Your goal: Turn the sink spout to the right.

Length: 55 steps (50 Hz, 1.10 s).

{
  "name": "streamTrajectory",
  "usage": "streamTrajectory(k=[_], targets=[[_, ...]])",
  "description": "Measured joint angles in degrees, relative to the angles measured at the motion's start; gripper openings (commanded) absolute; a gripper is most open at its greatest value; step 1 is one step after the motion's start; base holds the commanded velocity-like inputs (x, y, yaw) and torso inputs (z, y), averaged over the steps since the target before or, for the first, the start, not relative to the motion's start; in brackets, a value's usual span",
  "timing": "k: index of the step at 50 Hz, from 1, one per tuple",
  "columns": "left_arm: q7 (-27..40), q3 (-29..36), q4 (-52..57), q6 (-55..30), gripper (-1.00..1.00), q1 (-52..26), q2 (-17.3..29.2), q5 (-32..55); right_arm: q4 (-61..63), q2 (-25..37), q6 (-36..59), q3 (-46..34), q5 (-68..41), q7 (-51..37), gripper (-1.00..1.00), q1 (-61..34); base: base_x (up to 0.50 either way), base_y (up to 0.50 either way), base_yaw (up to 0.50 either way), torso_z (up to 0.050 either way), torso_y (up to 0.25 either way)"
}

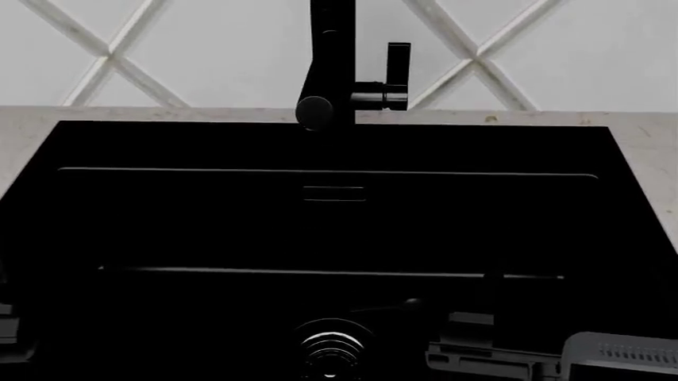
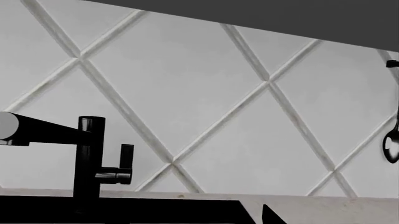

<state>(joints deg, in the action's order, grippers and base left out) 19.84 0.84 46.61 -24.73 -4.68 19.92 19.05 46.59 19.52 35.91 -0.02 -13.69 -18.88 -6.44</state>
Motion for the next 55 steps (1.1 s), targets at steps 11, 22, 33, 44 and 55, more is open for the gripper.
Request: streamTrajectory(k=[11, 22, 33, 44, 55], targets=[[0.41, 0.39, -0.22, 0.06, 1.00, 0.27, 0.18, -0.07, 0.42, -0.07, 1.55, -1.41, -0.25, -0.29, 1.00, -1.47, 0.00, 0.00, 0.00, 0.000, 0.000], [0.56, 0.61, -0.59, 1.08, 1.00, 0.84, 0.26, -0.33, 0.03, -1.45, 4.97, -5.42, -0.72, -0.52, 1.00, -6.35, 0.00, 0.00, 0.00, 0.000, 0.000], [0.47, 1.37, -0.99, 1.93, 1.00, 0.91, 0.35, -0.63, -1.64, -4.84, 8.56, -9.90, -2.15, -0.54, 1.00, -13.58, 0.00, 0.00, 0.00, 0.000, 0.000], [0.37, 1.80, -1.52, 2.99, 1.00, 1.38, 0.44, -0.85, -2.84, -7.54, 10.75, -13.27, -3.58, -0.37, 1.00, -19.05, 0.00, 0.00, 0.00, 0.000, 0.000], [0.48, 1.93, -1.66, 3.59, 1.00, 1.91, 0.58, -0.78, -4.53, -9.24, 10.95, -15.88, -4.34, -0.10, 1.00, -22.11, 0.00, 0.00, 0.00, 0.000, 0.000]])
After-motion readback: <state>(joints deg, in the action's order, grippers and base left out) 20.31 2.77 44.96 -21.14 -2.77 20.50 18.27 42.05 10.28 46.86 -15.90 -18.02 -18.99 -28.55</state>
